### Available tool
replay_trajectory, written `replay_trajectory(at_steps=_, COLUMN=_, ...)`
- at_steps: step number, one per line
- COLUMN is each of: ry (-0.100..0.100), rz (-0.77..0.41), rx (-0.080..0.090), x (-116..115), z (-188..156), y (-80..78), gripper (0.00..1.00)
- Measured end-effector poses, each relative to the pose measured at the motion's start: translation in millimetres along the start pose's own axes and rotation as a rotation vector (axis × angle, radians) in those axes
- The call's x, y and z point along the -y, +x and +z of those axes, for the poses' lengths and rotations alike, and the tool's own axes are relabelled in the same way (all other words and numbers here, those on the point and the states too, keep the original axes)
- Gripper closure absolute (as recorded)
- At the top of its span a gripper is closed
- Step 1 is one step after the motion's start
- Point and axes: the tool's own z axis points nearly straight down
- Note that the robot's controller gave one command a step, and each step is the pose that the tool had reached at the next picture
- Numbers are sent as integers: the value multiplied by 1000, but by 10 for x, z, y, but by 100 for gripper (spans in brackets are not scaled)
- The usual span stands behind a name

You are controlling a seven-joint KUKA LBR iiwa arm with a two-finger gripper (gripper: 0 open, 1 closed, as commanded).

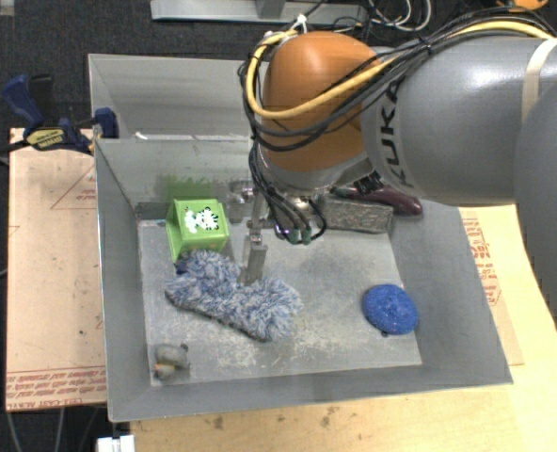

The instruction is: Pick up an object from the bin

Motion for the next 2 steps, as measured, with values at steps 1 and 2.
replay_trajectory(at_steps=1, ry=-1, rz=3, rx=8, x=10, z=-49, y=-15, gripper=0)
replay_trajectory(at_steps=2, ry=-1, rz=-51, rx=13, x=177, z=591, y=71, gripper=0)
